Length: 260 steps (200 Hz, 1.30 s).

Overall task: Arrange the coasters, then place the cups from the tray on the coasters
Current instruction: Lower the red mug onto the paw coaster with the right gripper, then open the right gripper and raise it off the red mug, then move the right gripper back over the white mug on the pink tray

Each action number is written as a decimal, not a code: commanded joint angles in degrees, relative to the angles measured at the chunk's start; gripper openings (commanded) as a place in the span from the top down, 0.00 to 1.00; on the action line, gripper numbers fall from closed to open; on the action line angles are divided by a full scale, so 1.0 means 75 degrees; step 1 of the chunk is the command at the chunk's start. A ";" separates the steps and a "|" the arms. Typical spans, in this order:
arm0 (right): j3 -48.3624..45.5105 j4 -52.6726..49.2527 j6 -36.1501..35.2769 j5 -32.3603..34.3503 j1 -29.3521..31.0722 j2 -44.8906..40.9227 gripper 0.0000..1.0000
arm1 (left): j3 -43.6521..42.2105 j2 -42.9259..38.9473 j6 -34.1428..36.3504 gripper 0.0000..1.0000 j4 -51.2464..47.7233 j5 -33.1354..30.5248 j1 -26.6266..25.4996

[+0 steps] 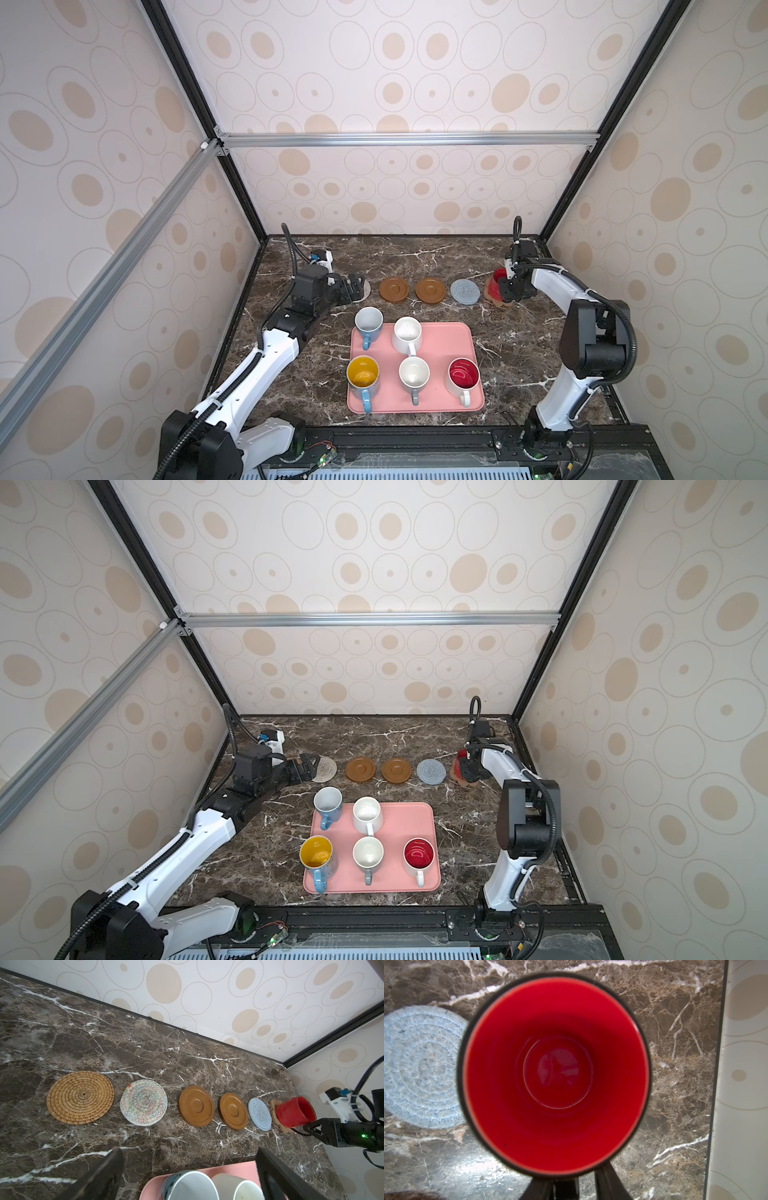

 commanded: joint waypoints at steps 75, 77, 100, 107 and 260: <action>0.0068 -0.0938 0.0187 -0.0725 -0.0042 -0.1501 0.60 | -0.0091 -0.0181 -0.0107 0.00 0.0169 -0.0164 -0.0044; 0.0080 -0.0962 0.0196 -0.0761 -0.0032 -0.1542 0.60 | -0.0096 -0.0181 -0.0107 0.00 0.0171 -0.0172 -0.0049; 0.0167 -0.1222 0.0412 -0.0899 0.0125 -0.1913 0.59 | -0.0118 -0.0149 -0.0095 0.00 0.0203 -0.0194 -0.0047; 0.0220 -0.1347 0.0488 -0.0895 0.0205 -0.1995 0.59 | -0.0121 -0.0137 -0.0095 0.00 0.0207 -0.0194 -0.0049; 0.1364 -0.2807 0.2457 -0.0396 0.4692 -0.1525 0.56 | -0.0062 -0.0023 -0.0119 0.00 0.0312 -0.0146 -0.0044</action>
